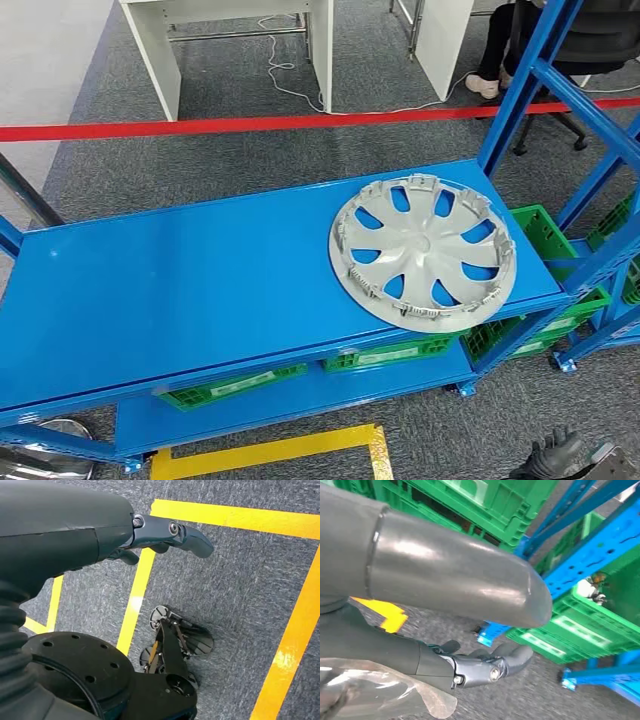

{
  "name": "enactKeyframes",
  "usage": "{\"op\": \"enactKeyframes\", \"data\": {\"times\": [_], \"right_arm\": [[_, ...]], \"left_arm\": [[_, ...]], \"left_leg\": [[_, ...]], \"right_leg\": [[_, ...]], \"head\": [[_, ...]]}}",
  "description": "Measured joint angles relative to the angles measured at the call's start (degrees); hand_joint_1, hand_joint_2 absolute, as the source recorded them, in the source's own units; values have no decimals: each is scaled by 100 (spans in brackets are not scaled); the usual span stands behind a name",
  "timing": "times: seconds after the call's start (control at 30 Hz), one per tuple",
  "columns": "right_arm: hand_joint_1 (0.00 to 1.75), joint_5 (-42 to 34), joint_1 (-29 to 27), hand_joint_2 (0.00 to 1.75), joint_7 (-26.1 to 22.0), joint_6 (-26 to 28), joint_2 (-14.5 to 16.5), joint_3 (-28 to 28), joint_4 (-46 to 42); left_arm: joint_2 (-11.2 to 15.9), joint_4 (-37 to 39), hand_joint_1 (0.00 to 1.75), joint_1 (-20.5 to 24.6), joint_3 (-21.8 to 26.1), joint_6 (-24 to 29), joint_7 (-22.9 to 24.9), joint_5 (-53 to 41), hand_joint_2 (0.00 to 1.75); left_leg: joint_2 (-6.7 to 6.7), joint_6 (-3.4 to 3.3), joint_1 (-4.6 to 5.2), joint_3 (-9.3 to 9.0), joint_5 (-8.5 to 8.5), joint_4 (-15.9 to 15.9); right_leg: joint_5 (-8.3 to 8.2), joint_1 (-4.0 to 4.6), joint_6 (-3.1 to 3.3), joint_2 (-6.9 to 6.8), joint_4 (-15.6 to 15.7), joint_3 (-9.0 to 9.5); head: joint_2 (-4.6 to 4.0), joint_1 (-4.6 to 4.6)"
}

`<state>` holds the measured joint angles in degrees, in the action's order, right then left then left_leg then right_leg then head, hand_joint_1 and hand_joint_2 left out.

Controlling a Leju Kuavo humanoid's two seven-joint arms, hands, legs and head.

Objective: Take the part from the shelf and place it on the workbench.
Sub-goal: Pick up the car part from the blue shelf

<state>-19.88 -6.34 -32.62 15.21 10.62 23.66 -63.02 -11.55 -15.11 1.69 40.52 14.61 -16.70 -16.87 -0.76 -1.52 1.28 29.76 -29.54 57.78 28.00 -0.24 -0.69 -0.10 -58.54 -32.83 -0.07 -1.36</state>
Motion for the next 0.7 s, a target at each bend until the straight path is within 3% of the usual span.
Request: {"op": "enactKeyframes", "data": {"times": [0.33,0.7], "right_arm": [[0,960,-387,0,-228,566,26,-25,-1515],[0,2773,-569,0,-453,1071,-20,-188,-2885]], "left_arm": [[-28,20,0,31,153,-55,-16,-191,0],[-33,65,0,74,439,-198,-24,-500,0]], "left_leg": [[-1,0,1,0,0,0],[-1,-2,2,0,-1,0]], "right_leg": [[0,-2,0,6,0,1],[0,-4,0,6,0,2]], "head": [[0,-2],[0,1]]}}
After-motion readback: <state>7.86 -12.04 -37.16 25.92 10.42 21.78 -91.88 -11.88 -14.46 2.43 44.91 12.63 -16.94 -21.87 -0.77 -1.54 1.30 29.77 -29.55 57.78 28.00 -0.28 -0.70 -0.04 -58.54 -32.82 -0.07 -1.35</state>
